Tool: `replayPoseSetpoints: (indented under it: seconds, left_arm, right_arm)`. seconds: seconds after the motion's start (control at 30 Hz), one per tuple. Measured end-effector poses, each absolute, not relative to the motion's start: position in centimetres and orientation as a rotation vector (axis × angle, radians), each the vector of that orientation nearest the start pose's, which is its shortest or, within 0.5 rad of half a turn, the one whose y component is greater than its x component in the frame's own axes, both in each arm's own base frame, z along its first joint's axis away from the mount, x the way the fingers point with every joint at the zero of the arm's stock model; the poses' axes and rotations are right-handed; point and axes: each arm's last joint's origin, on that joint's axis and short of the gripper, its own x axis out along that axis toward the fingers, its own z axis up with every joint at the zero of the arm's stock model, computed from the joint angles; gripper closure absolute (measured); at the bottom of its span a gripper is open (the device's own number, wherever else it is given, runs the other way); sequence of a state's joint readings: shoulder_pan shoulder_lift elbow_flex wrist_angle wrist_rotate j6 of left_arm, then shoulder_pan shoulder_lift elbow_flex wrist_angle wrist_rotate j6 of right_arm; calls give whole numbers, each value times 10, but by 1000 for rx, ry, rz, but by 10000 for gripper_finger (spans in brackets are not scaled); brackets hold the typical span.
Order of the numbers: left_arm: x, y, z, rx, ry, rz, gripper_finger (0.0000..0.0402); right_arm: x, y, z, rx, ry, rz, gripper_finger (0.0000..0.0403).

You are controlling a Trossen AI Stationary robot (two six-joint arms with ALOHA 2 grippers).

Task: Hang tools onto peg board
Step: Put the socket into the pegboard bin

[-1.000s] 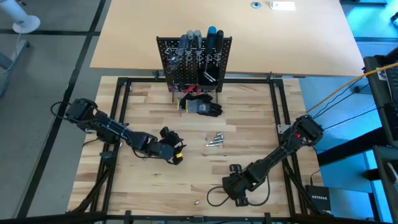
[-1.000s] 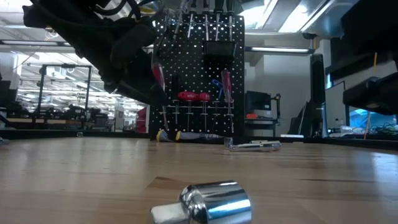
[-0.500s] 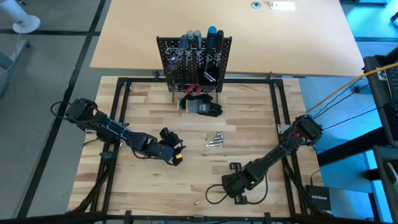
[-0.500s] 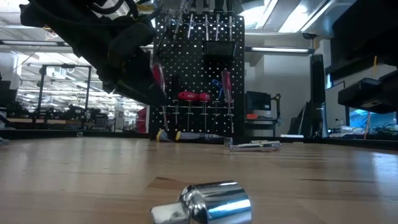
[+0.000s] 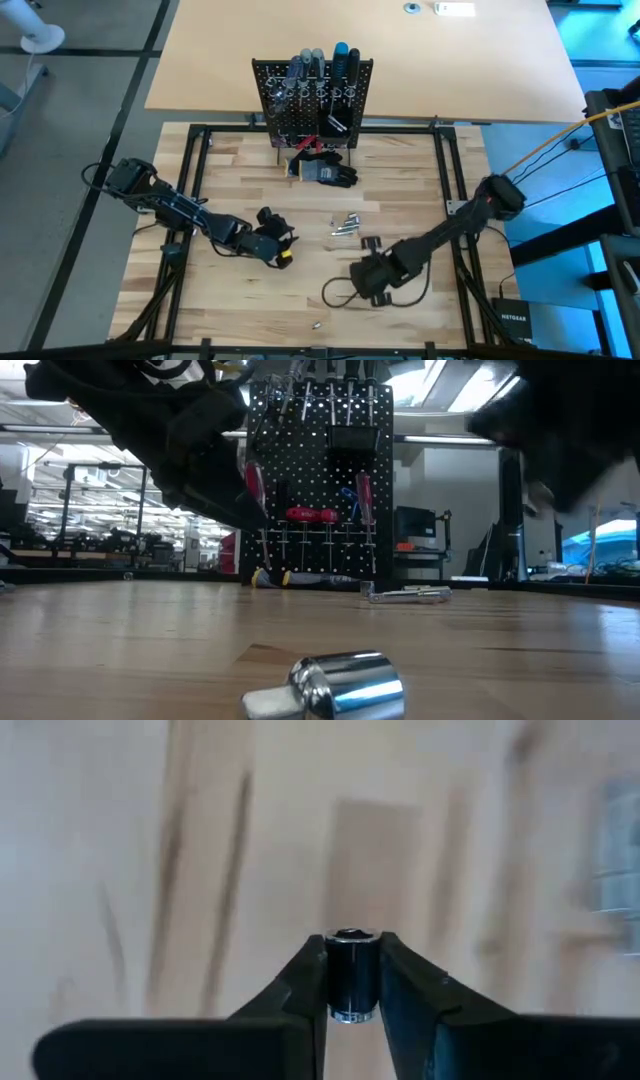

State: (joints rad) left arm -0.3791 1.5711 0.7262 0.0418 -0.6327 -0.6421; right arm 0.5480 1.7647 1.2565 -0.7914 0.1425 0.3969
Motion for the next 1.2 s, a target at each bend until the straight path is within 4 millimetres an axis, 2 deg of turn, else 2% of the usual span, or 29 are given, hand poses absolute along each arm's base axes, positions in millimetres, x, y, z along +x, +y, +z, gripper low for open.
replayPoseSetpoints:
  seconds: [0.1,0.2,0.33,0.47,0.7,0.83,0.97,1.07,1.2]
  left_arm:
    - [276,-92,158,-209,594,443,268]
    - [276,-92,158,-185,601,436,268]
    - [276,-92,158,-149,609,425,268]
    - [276,-92,158,-127,614,418,268]
    - [277,-91,159,-74,621,402,268]
    - [278,-88,159,-56,626,406,268]
    - [279,-86,159,-59,626,413,268]
    - [278,-86,159,-59,626,412,268]
    - [278,-86,159,-59,626,412,268]
  right_arm:
    - [304,155,230,-150,1189,73,334]
    - [313,129,267,-187,1074,21,332]
    - [324,95,306,-244,954,-49,331]
    - [329,57,351,-308,818,-182,330]
    - [337,-9,406,-369,639,-410,330]
    - [337,-47,415,-347,600,-470,329]
    - [333,-82,413,-279,614,-512,329]
    - [330,-100,407,-225,646,-528,329]
    - [328,-113,405,-154,642,-530,329]
